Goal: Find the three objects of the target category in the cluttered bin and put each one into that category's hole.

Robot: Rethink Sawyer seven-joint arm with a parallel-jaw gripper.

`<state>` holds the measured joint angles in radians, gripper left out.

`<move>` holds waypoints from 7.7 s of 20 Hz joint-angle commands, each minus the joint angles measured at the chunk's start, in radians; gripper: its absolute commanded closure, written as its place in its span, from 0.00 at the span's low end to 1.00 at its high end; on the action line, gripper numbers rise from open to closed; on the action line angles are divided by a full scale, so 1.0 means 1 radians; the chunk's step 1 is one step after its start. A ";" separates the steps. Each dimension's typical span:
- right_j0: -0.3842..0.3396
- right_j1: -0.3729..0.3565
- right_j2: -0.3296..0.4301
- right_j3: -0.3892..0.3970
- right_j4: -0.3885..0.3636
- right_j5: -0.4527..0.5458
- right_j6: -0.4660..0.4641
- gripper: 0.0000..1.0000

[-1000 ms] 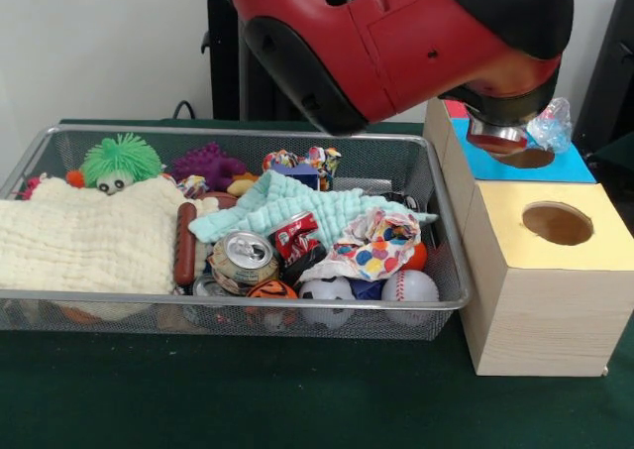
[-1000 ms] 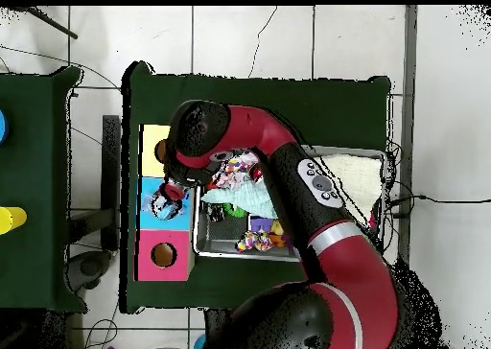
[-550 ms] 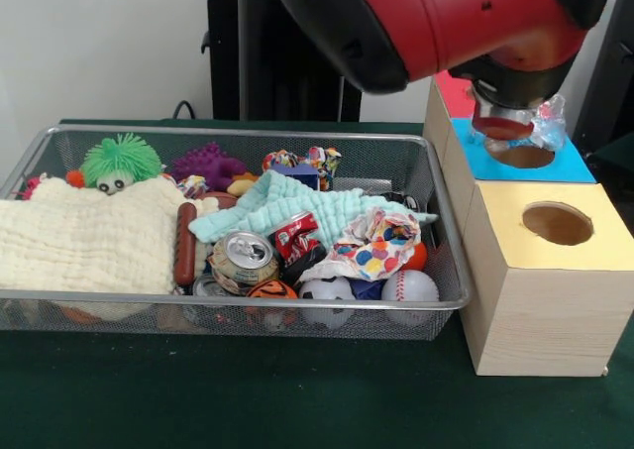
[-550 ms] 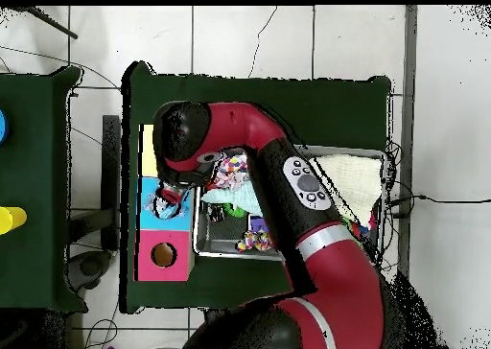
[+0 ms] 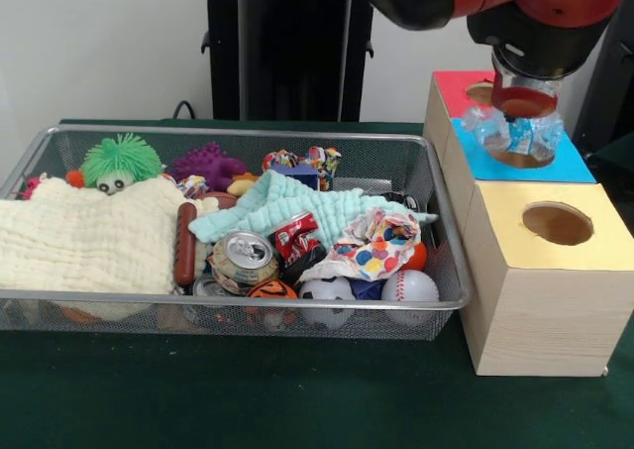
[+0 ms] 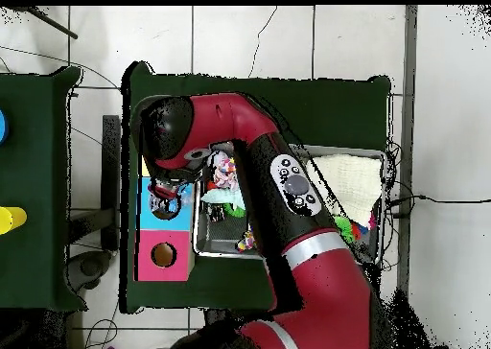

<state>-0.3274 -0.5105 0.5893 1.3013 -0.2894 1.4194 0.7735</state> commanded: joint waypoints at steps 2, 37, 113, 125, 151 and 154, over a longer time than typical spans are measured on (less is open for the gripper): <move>0.030 -0.025 -0.114 -0.063 -0.088 0.083 0.165 1.00; 0.129 -0.032 -0.222 -0.016 -0.038 0.160 0.171 1.00; 0.234 0.052 -0.323 -0.244 -0.154 0.130 0.022 1.00; 0.239 0.074 -0.308 -0.276 -0.125 0.206 0.006 0.00; 0.184 0.094 -0.269 -0.116 0.032 0.071 0.023 0.00; 0.187 0.102 -0.274 -0.121 0.019 0.066 0.024 0.00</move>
<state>-0.1331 -0.4646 0.2598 1.0895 -0.2424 1.5679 0.7750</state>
